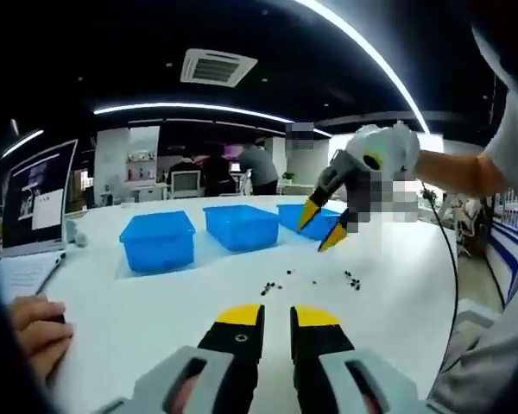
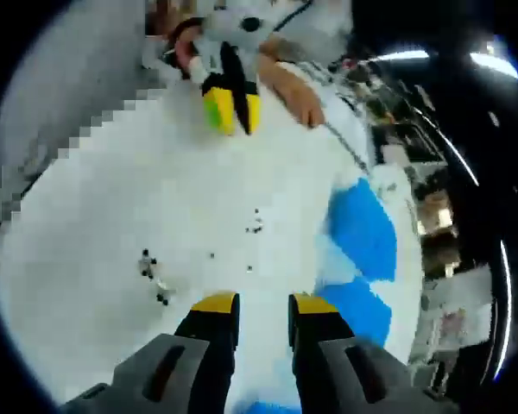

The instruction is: Pick up the resistors one by one and place each resistor into its matching bin, sorting the parts by color and model until every resistor is separated into the correct bin for its type

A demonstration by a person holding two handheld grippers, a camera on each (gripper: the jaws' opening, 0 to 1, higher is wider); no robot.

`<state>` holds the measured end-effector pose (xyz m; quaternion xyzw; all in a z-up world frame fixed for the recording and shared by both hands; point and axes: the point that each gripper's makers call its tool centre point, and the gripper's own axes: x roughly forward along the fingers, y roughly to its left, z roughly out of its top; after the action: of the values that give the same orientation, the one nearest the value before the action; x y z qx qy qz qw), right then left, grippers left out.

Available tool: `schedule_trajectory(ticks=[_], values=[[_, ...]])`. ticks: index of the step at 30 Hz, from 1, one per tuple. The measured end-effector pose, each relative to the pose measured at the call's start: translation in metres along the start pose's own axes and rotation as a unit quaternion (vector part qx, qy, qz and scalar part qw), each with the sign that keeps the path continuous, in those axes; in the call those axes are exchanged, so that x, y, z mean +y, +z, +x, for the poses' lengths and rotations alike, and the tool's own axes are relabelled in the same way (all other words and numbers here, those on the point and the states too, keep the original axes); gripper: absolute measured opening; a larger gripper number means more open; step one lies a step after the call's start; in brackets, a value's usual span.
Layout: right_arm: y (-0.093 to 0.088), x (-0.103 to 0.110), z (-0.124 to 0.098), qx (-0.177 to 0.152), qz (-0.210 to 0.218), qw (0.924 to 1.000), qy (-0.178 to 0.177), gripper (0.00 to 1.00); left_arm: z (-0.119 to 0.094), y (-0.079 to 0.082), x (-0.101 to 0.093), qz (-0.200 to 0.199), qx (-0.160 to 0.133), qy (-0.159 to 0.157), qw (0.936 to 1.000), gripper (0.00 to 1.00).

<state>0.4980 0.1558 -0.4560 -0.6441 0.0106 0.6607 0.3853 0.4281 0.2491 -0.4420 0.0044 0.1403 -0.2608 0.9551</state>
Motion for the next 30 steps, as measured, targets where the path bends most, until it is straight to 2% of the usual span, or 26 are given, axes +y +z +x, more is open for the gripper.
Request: schedule_trajectory(ticks=[2, 5, 8, 12, 15, 18, 22, 25, 30], values=[[0.0, 0.007, 0.009, 0.006, -0.047, 0.9982, 0.037, 0.25, -0.001, -0.001, 0.001, 0.001, 0.003, 0.0, 1.0, 0.15], [0.004, 0.013, 0.015, 0.009, -0.089, 0.9925, 0.083, 0.23, -0.003, -0.003, 0.004, 0.004, 0.006, 0.003, 1.0, 0.15], [0.005, 0.017, 0.016, 0.012, -0.116, 0.9851, 0.126, 0.21, -0.006, -0.004, 0.008, 0.002, 0.006, 0.01, 0.9999, 0.15], [0.012, 0.021, 0.02, 0.005, -0.148, 0.9752, 0.164, 0.2, -0.007, -0.005, 0.013, -0.004, 0.006, 0.019, 0.9998, 0.15], [0.009, 0.028, 0.021, 0.013, -0.177, 0.9635, 0.201, 0.18, -0.008, -0.003, 0.016, -0.007, 0.002, 0.024, 0.9997, 0.15], [0.003, 0.025, 0.027, 0.014, -0.181, 0.9595, 0.215, 0.17, -0.01, 0.001, 0.017, -0.005, -0.005, 0.028, 0.9996, 0.15], [0.007, 0.029, 0.027, 0.022, -0.185, 0.9491, 0.254, 0.13, -0.013, -0.002, 0.02, -0.007, -0.004, 0.03, 0.9995, 0.15], [0.01, 0.028, 0.026, 0.025, -0.18, 0.9462, 0.268, 0.13, -0.016, -0.005, 0.022, -0.008, -0.002, 0.033, 0.9994, 0.15], [0.015, 0.024, 0.03, 0.032, -0.167, 0.9475, 0.271, 0.06, -0.017, -0.011, 0.023, -0.011, 0.003, 0.034, 0.9994, 0.15]])
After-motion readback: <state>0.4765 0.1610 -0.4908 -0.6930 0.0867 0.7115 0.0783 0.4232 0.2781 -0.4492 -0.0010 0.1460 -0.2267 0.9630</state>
